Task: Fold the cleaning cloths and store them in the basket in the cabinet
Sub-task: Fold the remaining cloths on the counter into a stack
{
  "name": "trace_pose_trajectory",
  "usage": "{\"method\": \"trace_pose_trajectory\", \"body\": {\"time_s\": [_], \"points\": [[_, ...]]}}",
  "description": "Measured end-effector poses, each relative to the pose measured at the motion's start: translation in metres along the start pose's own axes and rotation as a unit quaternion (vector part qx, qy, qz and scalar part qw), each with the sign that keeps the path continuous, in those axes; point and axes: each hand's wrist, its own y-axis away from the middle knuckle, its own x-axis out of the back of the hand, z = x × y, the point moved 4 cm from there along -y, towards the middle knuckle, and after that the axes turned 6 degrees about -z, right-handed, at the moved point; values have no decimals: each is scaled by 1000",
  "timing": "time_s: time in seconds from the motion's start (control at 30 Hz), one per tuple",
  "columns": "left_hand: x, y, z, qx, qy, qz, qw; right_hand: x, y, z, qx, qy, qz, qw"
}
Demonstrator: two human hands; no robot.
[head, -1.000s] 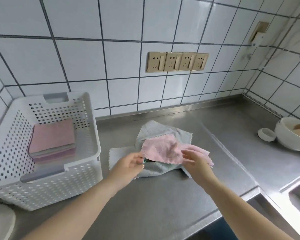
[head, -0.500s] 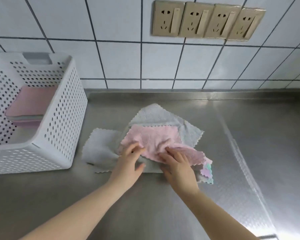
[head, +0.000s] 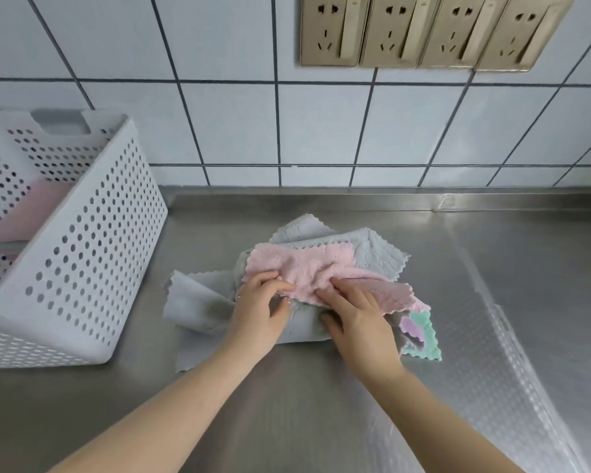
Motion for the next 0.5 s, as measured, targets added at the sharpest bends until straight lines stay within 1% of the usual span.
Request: {"method": "trace_pose_trajectory", "body": {"time_s": [0.17, 0.27, 0.33, 0.4, 0.43, 0.5], "points": [[2, -8, -3, -6, -8, -12, 1000, 2, -2, 4, 21, 2, 37, 999], [8, -10, -1, -32, -65, -14, 997, 4, 3, 7, 49, 43, 62, 996], [13, -10, -5, -61, -103, 3, 993, 2, 7, 2, 82, 72, 79, 991], [19, -13, -9, -91, -147, 27, 985, 5, 2, -1, 78, 93, 52, 991], [20, -13, -11, -108, -167, 44, 979, 6, 1, -1, 67, 106, 23, 992], [24, -16, -10, -131, -203, 68, 968, 15, -6, -1, 42, 171, -22, 984]]}}
